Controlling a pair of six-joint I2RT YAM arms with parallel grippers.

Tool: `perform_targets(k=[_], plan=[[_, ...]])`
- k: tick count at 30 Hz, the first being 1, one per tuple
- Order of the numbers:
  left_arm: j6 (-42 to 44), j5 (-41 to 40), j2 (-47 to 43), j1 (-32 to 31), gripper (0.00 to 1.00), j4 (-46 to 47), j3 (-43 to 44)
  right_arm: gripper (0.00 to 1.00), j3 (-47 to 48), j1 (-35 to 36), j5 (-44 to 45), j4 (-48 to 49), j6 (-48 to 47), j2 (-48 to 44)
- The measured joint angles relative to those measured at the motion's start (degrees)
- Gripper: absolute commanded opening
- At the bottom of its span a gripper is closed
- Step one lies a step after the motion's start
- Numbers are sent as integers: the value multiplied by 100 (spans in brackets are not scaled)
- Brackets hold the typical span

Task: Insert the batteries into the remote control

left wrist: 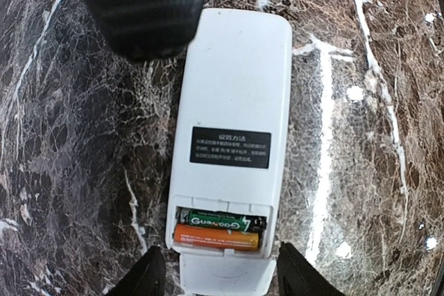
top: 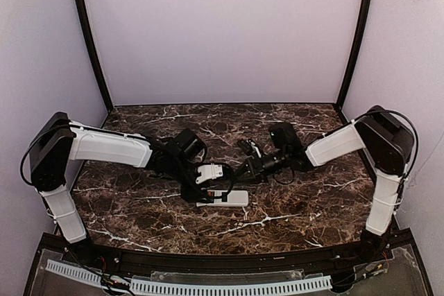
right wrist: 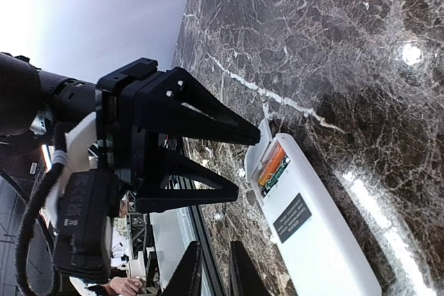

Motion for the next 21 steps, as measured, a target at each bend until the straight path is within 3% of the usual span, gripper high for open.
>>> perform_targets(k=[7,12,21], plan=[[116,170,-151,240,85,-31,-197,22,-518,-33,426,-758,-516,-511],[170,273,-568,444,86,136,-704,25,-857,-37,592,-1200,-651,-527],[442,557,-540,468,80,398,-839,35,-863,-37,619,-1305,-807,-527]])
